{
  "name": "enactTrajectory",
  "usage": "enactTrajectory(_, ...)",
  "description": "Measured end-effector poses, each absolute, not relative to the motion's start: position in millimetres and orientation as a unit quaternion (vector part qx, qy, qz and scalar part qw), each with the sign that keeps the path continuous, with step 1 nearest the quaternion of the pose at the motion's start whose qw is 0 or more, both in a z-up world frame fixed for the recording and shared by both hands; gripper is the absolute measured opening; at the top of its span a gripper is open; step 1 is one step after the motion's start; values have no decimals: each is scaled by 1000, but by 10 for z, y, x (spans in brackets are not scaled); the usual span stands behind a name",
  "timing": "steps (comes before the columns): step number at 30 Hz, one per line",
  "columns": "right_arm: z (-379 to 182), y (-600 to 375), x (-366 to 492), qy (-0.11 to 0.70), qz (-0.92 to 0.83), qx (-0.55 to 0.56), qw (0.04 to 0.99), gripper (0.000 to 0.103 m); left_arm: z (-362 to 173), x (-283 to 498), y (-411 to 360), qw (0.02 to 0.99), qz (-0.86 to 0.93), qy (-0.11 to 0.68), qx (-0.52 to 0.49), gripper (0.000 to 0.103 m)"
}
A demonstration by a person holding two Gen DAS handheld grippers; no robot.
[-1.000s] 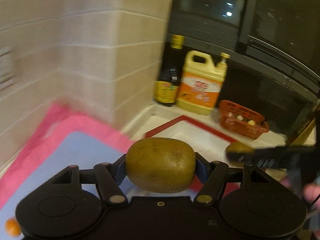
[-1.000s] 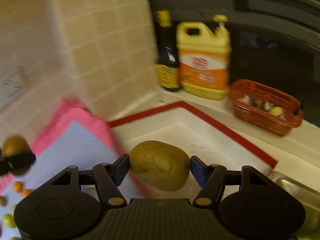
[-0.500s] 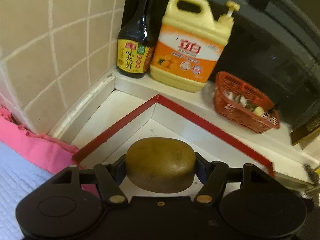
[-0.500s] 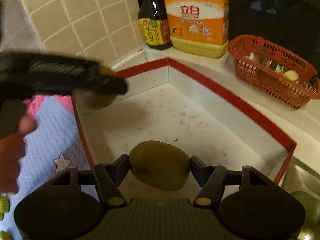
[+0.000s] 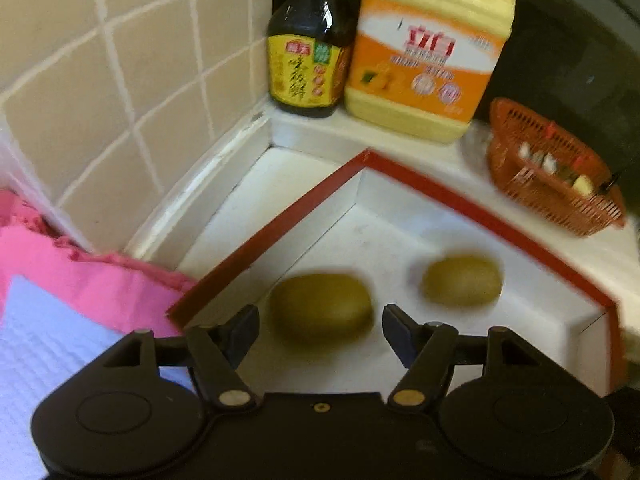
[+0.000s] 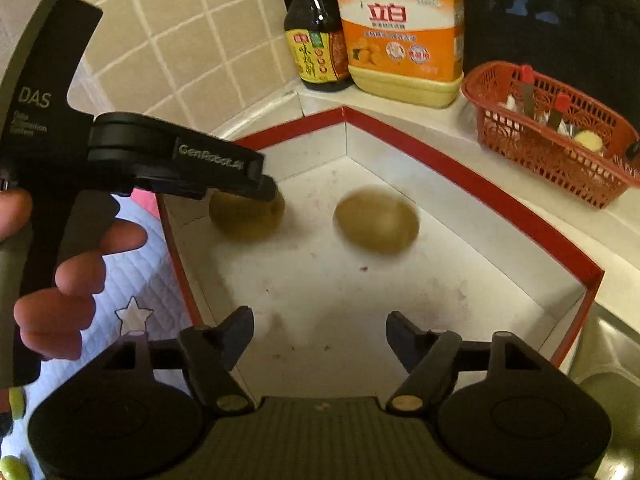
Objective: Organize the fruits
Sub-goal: 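Withdraw both open tools from the tray back over the fruit mat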
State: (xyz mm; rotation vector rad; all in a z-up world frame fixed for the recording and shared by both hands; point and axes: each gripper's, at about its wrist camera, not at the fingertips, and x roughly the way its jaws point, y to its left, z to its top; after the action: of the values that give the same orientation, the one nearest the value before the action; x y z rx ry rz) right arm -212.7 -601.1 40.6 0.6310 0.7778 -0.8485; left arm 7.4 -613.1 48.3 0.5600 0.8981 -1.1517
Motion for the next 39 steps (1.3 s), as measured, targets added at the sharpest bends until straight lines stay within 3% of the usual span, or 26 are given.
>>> enactTrajectory(4, 339, -6059, -2301, 351, -373, 331, 792, 77, 478, -49, -6067, 711, -516, 388, 279, 81)
enactTrajectory(11, 315, -5889, -2313, 369, -343, 302, 809, 75, 498, -141, -5836, 724, -489, 396, 282, 81)
enactTrajectory(23, 181, -5317, -2389, 425, -258, 240, 834, 72, 471, -351, -4886, 765, -423, 413, 254, 78)
enactTrajectory(25, 178, -5227, -2381, 427, -255, 233, 836, 72, 513, -335, -4709, 772, -422, 407, 245, 74)
enactTrajectory(29, 233, -5134, -2399, 413, -277, 223, 838, 69, 689, -374, -4424, 776, -460, 380, 207, 77)
enactTrajectory(31, 292, -5050, -2405, 401, -307, 201, 839, 70, 781, -407, -4286, 775, -479, 368, 184, 80)
enactTrajectory(36, 580, -4771, -2353, 354, -395, 102, 841, 94, 957, -509, -3872, 778, -498, 350, 154, 80)
enactTrajectory(39, 822, -4625, -2310, 308, -405, 79, 857, 99, 1058, -558, -3511, 786, -497, 338, 146, 80)
